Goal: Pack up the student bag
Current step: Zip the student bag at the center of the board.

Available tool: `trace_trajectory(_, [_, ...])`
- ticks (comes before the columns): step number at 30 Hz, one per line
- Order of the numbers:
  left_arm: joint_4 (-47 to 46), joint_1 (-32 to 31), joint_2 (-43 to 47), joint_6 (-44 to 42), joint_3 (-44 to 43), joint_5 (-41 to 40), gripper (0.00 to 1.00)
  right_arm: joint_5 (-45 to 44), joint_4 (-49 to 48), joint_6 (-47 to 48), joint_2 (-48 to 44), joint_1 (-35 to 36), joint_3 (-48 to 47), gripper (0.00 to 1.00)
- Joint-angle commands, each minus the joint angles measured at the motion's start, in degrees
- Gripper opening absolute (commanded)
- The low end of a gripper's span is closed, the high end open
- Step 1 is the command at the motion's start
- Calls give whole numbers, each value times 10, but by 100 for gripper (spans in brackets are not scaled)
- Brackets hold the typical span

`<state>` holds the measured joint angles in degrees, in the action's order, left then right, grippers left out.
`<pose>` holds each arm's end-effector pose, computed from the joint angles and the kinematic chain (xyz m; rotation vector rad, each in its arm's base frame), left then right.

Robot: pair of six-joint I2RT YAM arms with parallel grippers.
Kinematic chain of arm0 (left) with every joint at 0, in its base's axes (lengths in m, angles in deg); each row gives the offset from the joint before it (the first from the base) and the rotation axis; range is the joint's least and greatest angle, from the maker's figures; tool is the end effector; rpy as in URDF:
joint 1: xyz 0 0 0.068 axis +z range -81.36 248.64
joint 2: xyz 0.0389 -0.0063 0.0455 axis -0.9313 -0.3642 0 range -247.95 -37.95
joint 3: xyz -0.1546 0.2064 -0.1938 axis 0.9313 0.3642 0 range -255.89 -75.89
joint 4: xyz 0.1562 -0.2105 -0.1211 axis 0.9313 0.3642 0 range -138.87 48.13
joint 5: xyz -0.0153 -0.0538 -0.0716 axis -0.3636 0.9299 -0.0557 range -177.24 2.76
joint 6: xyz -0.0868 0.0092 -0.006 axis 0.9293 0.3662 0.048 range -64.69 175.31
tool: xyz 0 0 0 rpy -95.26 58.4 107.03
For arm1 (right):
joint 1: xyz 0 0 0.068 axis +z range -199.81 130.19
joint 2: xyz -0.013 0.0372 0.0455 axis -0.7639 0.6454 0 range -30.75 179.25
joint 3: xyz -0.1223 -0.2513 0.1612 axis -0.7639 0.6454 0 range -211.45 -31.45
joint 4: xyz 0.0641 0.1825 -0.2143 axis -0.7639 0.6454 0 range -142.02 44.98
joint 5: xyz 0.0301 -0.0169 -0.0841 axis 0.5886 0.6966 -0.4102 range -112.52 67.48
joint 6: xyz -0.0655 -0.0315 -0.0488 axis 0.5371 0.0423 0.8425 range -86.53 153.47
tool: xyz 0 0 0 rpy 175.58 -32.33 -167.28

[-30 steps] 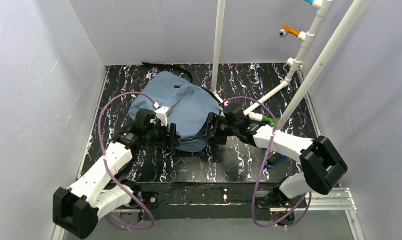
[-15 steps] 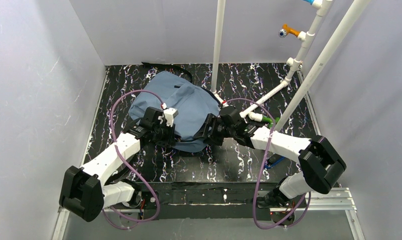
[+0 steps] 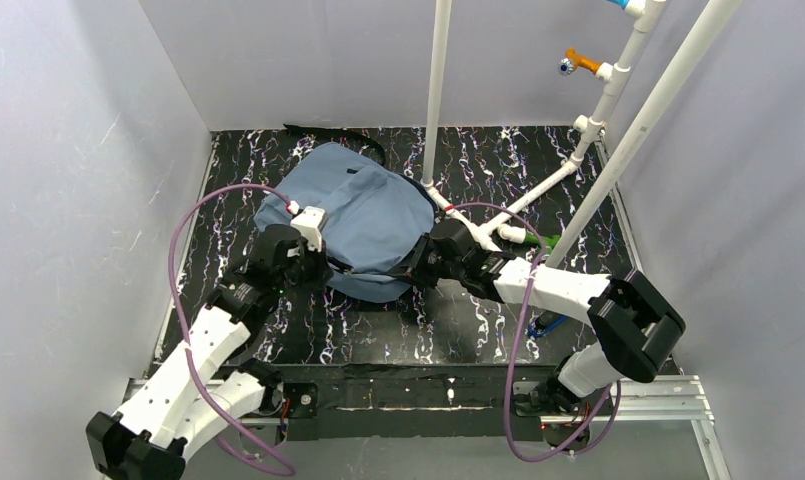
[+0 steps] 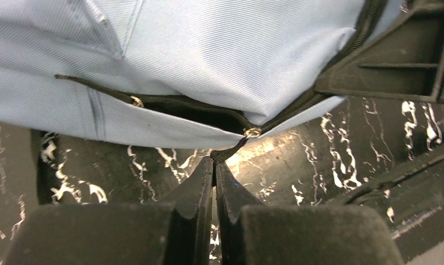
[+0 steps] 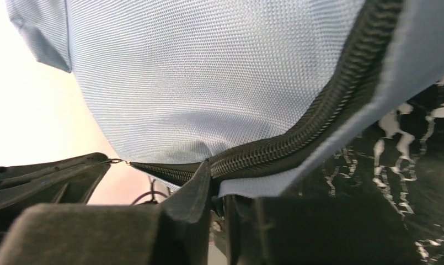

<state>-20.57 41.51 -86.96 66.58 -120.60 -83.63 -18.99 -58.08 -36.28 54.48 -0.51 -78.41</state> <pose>0.1923 -0.1039 0.3092 0.3371 2.1474 -0.4559 0.2403 0.2868 0.2243 0.3890 2.3868 1.1881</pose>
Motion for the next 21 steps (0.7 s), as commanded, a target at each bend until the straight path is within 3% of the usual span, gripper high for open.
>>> trace_trajectory(1, [33,6,11,14,-9,-156,0,-33,-18,5,-8,0,24,6])
trace_trajectory(2, [40,6,2,17,-12,-181,0,-41,-17,9,-11,-1,29,1])
trace_trajectory(9, [55,10,-59,32,-42,-300,0,-69,18,24,-47,-5,57,1])
trace_trajectory(21, [36,98,-124,14,-66,-277,0,-40,9,60,-65,-27,78,1])
